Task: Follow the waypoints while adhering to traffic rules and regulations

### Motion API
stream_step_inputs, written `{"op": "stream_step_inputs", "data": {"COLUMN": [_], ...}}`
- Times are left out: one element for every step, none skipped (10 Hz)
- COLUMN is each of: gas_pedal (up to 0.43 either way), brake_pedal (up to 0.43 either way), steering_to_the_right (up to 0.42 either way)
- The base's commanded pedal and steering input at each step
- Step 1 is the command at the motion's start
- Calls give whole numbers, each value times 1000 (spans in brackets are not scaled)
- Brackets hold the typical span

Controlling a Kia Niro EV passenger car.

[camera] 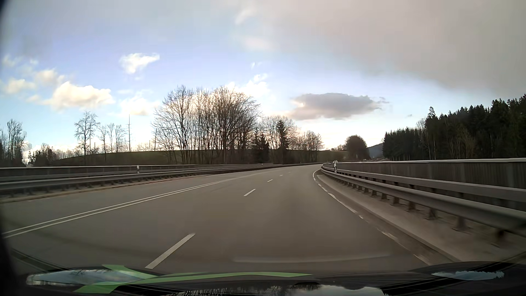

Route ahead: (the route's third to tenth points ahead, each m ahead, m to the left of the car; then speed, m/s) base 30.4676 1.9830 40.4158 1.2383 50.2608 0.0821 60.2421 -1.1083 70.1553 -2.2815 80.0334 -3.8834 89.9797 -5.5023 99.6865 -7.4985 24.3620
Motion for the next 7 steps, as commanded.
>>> {"op": "stream_step_inputs", "data": {"gas_pedal": [240,260,260,260,260,260,260], "brake_pedal": [0,0,0,0,0,0,0], "steering_to_the_right": [12,12,12,12,13,14,14]}}
